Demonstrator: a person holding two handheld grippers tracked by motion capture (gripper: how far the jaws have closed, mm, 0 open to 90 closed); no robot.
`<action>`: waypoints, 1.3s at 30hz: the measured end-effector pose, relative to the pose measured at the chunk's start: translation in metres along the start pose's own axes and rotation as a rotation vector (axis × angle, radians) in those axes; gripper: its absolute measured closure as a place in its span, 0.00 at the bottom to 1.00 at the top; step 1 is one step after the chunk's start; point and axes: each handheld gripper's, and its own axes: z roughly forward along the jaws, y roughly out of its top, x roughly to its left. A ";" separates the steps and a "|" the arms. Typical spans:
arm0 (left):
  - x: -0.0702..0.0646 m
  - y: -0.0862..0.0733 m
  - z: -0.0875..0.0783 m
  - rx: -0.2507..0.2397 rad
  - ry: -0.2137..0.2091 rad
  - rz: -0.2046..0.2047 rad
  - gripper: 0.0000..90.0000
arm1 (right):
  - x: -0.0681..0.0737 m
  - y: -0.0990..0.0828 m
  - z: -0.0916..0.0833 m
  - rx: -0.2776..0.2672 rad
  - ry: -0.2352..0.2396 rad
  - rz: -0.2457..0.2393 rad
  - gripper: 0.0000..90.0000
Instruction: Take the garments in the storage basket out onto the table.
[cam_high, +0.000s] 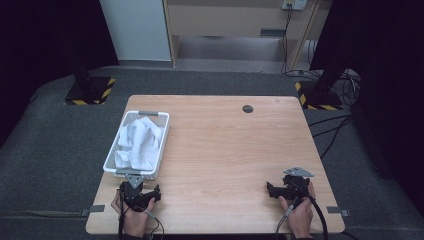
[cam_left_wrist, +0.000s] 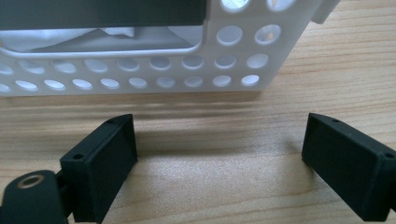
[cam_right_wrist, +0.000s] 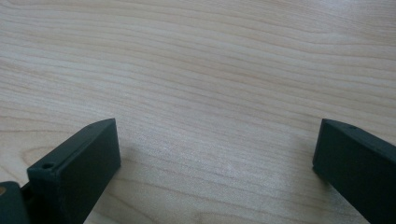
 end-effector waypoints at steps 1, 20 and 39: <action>0.000 0.000 0.000 0.000 0.000 0.000 0.10 | 0.000 0.000 0.000 0.000 0.000 0.000 0.01; -0.001 -0.002 -0.003 -0.012 -0.005 -0.002 0.15 | 0.000 0.000 0.000 0.000 0.000 0.000 0.01; -0.005 0.000 -0.016 -0.058 -0.016 0.002 0.16 | 0.000 0.000 0.000 0.000 0.000 0.000 0.01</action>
